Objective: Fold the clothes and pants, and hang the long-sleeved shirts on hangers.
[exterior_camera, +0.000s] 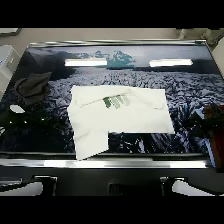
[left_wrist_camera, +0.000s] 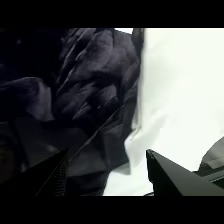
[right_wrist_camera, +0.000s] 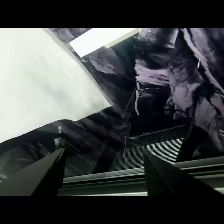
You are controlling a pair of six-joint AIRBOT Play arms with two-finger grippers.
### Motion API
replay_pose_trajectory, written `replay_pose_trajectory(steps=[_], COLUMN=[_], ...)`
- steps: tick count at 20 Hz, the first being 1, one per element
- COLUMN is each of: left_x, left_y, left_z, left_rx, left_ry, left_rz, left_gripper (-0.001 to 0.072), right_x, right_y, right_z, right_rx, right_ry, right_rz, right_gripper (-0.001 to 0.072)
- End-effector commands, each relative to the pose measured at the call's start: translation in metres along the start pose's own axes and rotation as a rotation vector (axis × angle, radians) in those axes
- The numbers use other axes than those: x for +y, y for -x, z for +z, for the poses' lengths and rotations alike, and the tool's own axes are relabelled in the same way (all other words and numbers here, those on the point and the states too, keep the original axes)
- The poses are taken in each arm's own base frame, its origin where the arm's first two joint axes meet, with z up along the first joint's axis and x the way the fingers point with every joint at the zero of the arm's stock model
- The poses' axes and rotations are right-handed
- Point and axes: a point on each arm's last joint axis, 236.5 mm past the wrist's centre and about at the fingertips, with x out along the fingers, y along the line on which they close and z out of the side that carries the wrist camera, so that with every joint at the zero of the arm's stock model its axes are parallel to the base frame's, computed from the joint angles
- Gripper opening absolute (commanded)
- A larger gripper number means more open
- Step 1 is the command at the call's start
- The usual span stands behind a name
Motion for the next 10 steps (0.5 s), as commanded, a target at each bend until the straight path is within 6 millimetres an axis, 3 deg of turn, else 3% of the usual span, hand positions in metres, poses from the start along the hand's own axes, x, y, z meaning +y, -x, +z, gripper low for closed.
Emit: replay_pose_trajectory(steps=[1,7,8,9,10], left_x=[-0.021,-0.038,-0.039,-0.04,-0.041], left_y=[-0.032,-0.069,-0.072,-0.073,-0.071], left_z=[0.0,-0.015,-0.011,-0.007,-0.005], left_rx=[-0.028,0.044,0.022,0.0,-0.007], left_ry=[0.005,-0.033,-0.026,-0.017,-0.028], left_rz=[-0.126,-0.112,-0.101,-0.096,-0.096], left_gripper=[0.0535,0.0504,0.0375,0.012,0.0022], right_x=[0.012,0.008,0.007,0.004,0.0], right_y=[-0.005,-0.005,-0.005,-0.006,-0.006], right_z=[-0.008,-0.008,-0.009,-0.009,-0.009], right_rx=[0.018,0.02,0.021,0.023,0.024], right_ry=[0.004,0.006,0.006,0.007,0.009], right_rz=[0.068,0.054,0.047,0.035,0.017], right_gripper=[0.054,0.0541,0.0541,0.0541,0.0541])
